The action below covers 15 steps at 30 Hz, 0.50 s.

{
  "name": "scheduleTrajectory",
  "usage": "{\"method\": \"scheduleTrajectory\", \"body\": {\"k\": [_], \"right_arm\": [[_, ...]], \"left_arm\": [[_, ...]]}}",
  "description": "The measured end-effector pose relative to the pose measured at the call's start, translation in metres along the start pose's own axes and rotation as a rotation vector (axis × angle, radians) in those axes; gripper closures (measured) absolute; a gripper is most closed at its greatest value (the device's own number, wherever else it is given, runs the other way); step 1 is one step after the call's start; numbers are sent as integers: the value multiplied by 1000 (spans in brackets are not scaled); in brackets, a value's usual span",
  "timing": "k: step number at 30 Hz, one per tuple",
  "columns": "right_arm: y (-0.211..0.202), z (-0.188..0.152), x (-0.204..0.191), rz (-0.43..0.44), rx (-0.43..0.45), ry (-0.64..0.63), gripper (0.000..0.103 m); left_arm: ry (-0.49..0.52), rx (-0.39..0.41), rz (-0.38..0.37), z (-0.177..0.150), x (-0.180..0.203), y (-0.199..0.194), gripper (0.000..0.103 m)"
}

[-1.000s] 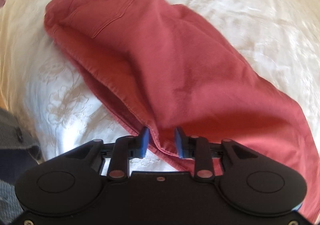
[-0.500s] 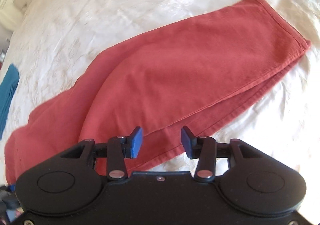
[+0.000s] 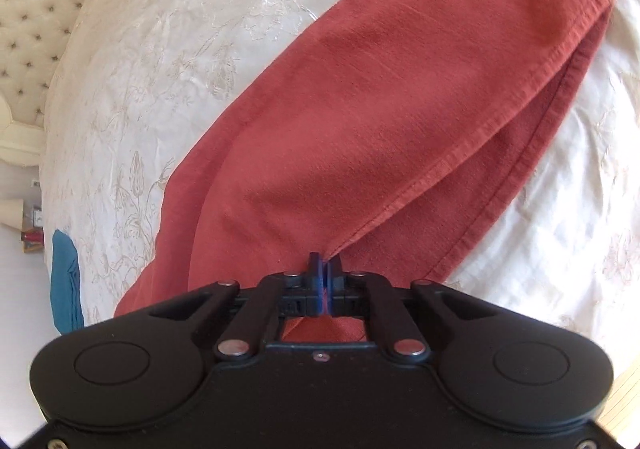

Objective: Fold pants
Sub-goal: 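Release the right tool and smooth the leg hems flat with it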

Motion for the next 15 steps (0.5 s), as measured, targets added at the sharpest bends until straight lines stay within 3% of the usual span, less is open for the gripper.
{"method": "scheduleTrajectory", "body": {"k": [3, 8, 9, 11, 12, 13, 15], "right_arm": [[-22, -2, 4, -122, 37, -79, 97], [-9, 1, 15, -160, -42, -122, 95], [-10, -2, 11, -170, -53, -158, 85], [-20, -5, 11, -161, -62, -181, 78], [-27, -5, 13, -152, -61, -185, 61], [-38, -5, 17, -148, -41, -192, 51], [-60, -1, 24, -181, 28, -225, 51]], "left_arm": [[-9, 22, -8, 0, -5, -6, 27], [-24, 7, -25, 2, -14, -4, 26], [-26, 6, -27, 2, -14, -6, 27], [-28, 7, -34, 2, -15, -9, 27], [-30, 12, -41, 2, -15, -11, 27], [-33, 16, -46, 1, -15, -13, 27], [-42, 25, -52, 0, -12, -17, 27]]}}
Point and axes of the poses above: each gripper's, at about its wrist camera, not at the fingertips, and y roughly the way its jaws point, x to its right, z to its top, the point moved 3 cm from there along y, roughly the way its jaws point, and after that the axes turned 15 degrees about -x, right-handed, at the moved point
